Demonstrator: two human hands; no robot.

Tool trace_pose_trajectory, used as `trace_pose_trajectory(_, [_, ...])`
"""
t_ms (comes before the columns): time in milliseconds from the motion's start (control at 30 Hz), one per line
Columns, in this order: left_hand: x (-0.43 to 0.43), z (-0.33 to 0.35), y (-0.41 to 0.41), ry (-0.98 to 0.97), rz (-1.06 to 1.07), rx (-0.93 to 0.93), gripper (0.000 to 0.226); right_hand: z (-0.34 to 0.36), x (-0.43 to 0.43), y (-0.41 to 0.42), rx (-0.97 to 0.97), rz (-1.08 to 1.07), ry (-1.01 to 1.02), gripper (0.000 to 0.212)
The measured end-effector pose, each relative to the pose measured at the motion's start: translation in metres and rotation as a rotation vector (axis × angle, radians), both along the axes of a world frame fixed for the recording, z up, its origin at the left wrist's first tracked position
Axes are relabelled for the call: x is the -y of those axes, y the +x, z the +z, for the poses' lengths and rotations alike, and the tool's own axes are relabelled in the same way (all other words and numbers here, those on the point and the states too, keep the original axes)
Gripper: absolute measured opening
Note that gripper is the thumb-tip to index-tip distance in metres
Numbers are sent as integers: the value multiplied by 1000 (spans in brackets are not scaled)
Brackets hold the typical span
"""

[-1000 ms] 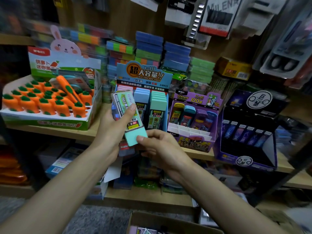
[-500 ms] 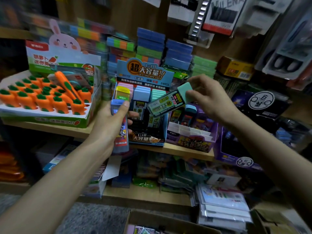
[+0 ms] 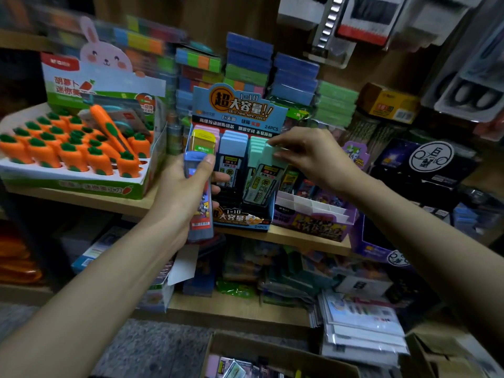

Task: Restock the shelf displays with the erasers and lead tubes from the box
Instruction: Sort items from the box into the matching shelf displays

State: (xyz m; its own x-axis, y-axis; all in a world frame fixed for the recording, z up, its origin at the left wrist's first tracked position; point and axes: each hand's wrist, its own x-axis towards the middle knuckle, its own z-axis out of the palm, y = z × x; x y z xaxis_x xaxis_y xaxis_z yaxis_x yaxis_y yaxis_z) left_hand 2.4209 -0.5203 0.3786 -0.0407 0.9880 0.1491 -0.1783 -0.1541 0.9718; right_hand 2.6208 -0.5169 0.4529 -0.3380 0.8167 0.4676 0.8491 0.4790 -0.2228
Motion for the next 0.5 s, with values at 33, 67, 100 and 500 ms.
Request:
trace_pose_trajectory(33, [0, 0, 0, 1, 2, -2, 11, 0, 0, -1, -6, 3, -5, 29])
trace_pose_trajectory(67, [0, 0, 1, 2, 4, -7, 14, 0, 0, -3, -14, 7, -14, 29])
trace_pose_trajectory(100, [1, 1, 1, 5, 6, -11, 15, -1, 0, -4, -22, 13, -22, 29])
trace_pose_trajectory(500, [3, 3, 2, 7, -4, -17, 17, -15, -12, -14, 74, 42, -4, 26])
